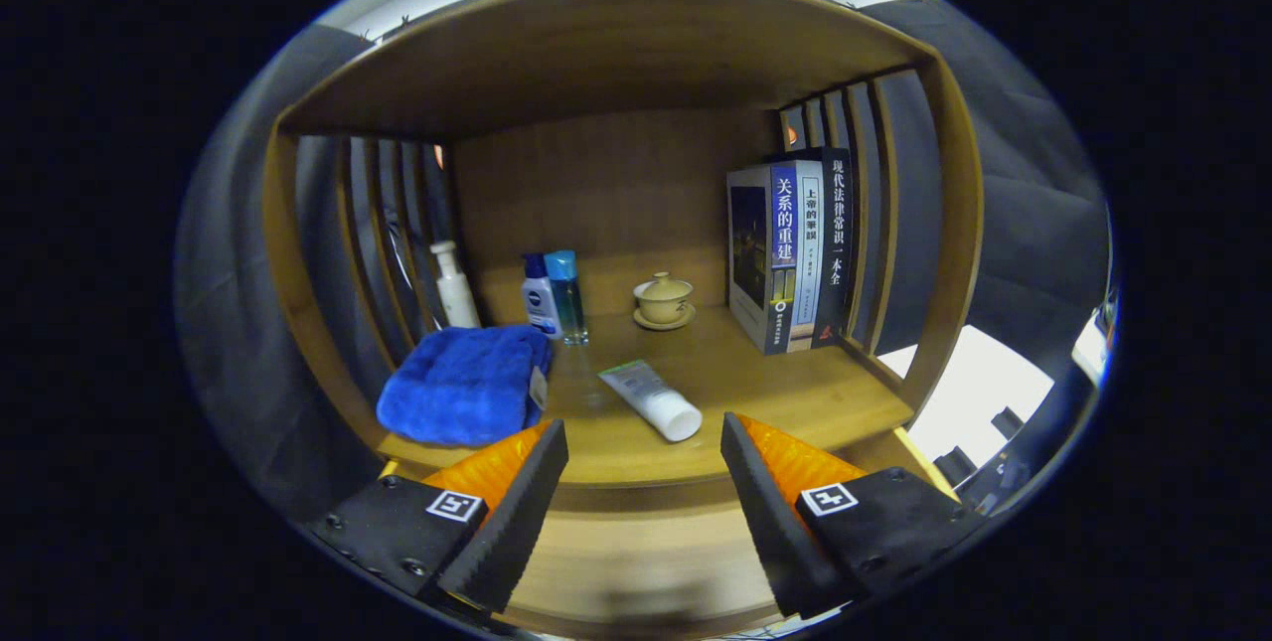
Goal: Pull open the drawer, take out the items inside it, and place them on the countertop above the cabinet.
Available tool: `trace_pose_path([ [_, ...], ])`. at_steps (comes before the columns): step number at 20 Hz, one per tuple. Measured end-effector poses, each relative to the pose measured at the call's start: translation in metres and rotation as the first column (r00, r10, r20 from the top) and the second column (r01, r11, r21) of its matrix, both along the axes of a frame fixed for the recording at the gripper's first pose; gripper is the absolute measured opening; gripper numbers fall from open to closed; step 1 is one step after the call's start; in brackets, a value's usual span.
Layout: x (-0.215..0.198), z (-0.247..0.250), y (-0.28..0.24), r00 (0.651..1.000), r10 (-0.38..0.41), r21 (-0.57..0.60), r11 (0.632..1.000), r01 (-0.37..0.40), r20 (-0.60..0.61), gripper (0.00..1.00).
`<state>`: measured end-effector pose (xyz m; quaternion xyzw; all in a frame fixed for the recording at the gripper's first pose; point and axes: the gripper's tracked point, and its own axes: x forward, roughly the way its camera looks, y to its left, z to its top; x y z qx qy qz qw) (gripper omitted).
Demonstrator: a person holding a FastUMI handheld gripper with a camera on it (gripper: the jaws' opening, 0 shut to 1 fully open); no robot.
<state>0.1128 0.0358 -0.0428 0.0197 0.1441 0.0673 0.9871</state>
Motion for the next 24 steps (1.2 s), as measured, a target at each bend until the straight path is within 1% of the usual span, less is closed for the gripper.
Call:
trace_pose_path([
  [2,-0.019,-0.007,0.0,1.0,0.005,0.028,1.0,-0.005,0.007,1.0],
  [7,-0.06,-0.016,-0.016,0.998,-0.005,0.048,0.999,0.002,0.069,0.99],
  [12,-0.097,-0.03,-0.038,0.99,-0.023,-0.03,0.999,0.028,0.142,0.99],
  [17,-0.127,-0.064,-0.049,0.989,-0.039,-0.049,0.998,0.047,0.139,0.98],
  [22,-0.147,-0.092,-0.054,0.993,-0.038,-0.092,0.995,0.048,0.109,0.98],
  [24,-0.148,-0.098,-0.047,0.993,-0.028,-0.114,0.993,0.041,0.114,0.98],
])
